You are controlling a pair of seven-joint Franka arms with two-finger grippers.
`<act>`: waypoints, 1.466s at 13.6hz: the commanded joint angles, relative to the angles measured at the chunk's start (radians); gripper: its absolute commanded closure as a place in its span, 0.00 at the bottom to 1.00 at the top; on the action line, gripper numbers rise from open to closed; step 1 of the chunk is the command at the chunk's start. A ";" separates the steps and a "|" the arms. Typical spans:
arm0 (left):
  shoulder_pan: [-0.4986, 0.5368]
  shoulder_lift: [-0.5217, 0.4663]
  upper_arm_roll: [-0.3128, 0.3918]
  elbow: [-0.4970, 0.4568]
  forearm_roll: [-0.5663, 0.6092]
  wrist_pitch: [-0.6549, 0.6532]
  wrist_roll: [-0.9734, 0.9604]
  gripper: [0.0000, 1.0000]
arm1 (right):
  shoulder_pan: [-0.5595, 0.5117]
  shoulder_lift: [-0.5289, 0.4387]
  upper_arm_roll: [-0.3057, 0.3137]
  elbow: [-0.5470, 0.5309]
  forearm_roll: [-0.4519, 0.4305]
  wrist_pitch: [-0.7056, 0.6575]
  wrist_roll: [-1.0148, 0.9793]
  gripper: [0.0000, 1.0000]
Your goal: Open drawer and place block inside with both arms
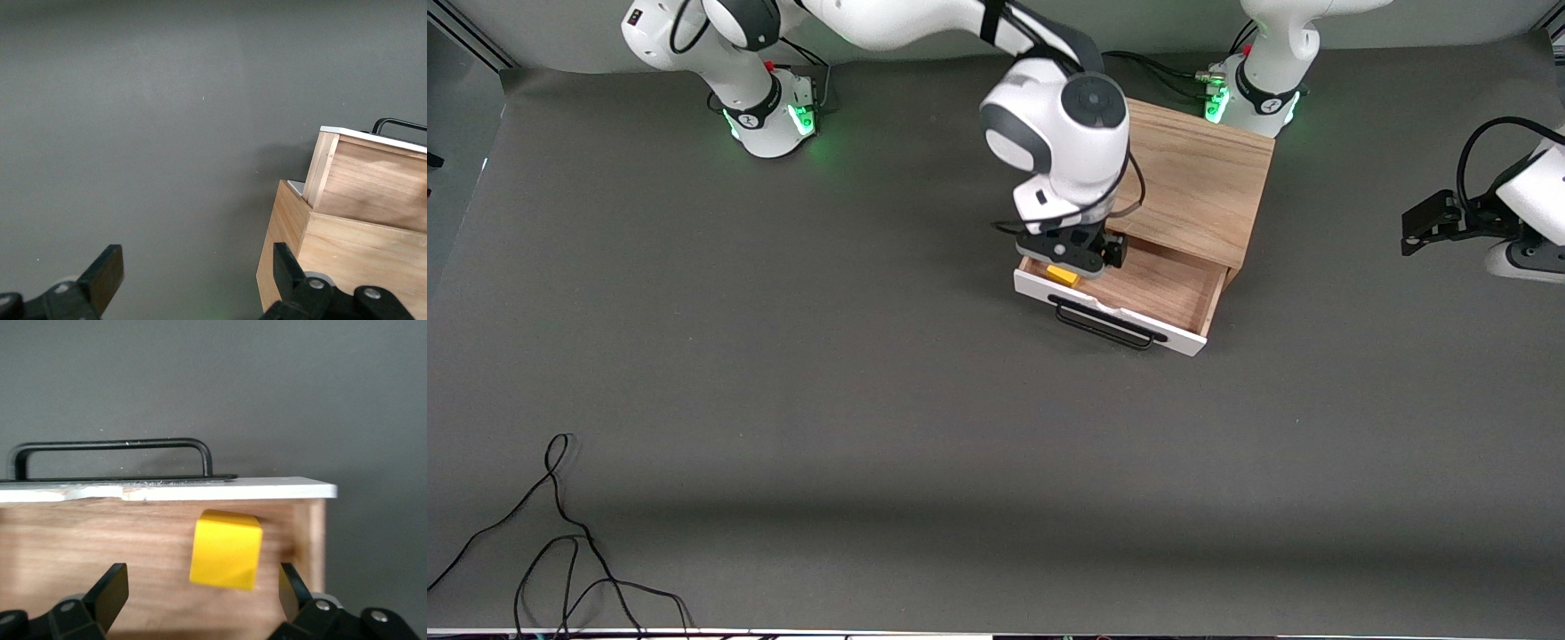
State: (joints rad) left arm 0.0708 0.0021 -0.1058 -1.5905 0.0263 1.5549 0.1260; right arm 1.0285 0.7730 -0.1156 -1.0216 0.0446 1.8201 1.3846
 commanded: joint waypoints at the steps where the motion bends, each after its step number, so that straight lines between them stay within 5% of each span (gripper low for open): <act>1: 0.001 0.006 -0.002 0.020 0.015 -0.019 0.003 0.00 | -0.014 -0.119 -0.018 -0.015 0.012 -0.114 0.007 0.00; 7: 0.003 0.006 -0.002 0.018 0.015 -0.016 0.004 0.00 | -0.192 -0.329 -0.010 -0.060 0.009 -0.312 -0.287 0.00; 15: 0.003 0.004 0.000 0.017 0.015 -0.021 0.003 0.00 | -0.624 -0.684 0.036 -0.420 0.008 -0.340 -0.986 0.00; 20: 0.003 0.004 -0.002 0.017 0.015 -0.021 0.004 0.00 | -0.869 -0.736 0.040 -0.486 -0.003 -0.337 -1.258 0.00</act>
State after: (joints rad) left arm 0.0724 0.0027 -0.1041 -1.5899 0.0274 1.5541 0.1259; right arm 0.2270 0.0771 -0.0957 -1.4485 0.0436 1.4661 0.2059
